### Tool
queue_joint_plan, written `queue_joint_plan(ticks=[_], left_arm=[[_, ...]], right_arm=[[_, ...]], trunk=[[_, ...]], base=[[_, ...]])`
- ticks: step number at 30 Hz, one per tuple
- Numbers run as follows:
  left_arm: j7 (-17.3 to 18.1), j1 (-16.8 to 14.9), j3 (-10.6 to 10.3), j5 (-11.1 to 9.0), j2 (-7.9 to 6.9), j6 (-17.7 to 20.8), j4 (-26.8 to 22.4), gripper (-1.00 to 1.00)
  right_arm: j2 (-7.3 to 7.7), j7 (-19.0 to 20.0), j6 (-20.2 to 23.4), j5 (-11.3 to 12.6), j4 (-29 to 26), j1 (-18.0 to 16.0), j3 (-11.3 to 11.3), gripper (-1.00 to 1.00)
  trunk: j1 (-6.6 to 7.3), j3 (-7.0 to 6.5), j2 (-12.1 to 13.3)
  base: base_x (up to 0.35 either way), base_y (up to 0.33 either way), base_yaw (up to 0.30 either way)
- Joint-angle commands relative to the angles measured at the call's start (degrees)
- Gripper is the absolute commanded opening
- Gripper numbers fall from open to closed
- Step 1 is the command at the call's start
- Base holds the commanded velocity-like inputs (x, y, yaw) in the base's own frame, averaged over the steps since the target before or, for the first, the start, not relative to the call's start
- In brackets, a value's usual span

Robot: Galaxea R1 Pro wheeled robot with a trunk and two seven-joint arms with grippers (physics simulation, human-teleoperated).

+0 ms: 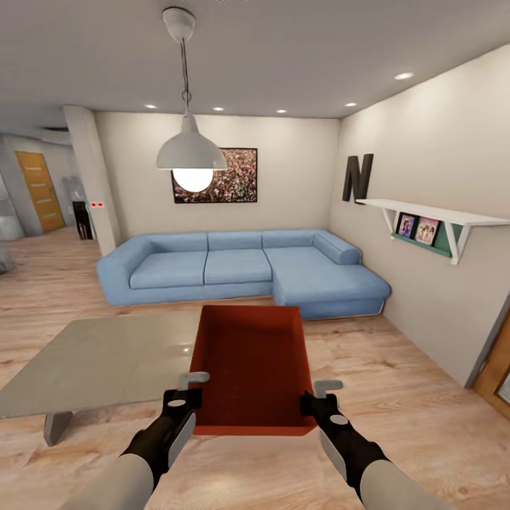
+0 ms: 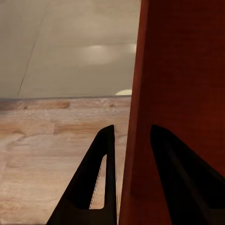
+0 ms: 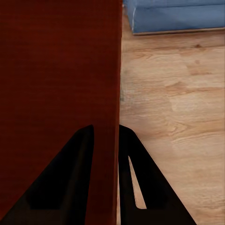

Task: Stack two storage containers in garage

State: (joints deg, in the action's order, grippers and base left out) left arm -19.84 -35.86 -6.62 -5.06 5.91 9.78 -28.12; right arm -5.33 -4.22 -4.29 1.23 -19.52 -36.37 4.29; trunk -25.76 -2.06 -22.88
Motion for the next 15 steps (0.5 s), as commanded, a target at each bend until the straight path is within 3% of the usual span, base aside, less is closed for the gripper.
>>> queue_joint_plan(ticks=[1,15], left_arm=[[-0.7,0.0,0.4,0.3,-0.11,0.4,-0.2,-1.0],[-0.7,0.0,0.4,-0.7,-0.11,0.4,-0.2,-1.0]], right_arm=[[0.14,-0.5,-0.2,0.0,0.0,0.0,-0.7,-1.0],[0.14,-0.5,-0.2,0.0,0.0,0.0,-0.7,-1.0]], trunk=[[-0.02,-0.01,0.0],[-0.02,-0.4,0.0]], base=[[0.0,0.0,0.299],[0.0,0.0,0.299]])
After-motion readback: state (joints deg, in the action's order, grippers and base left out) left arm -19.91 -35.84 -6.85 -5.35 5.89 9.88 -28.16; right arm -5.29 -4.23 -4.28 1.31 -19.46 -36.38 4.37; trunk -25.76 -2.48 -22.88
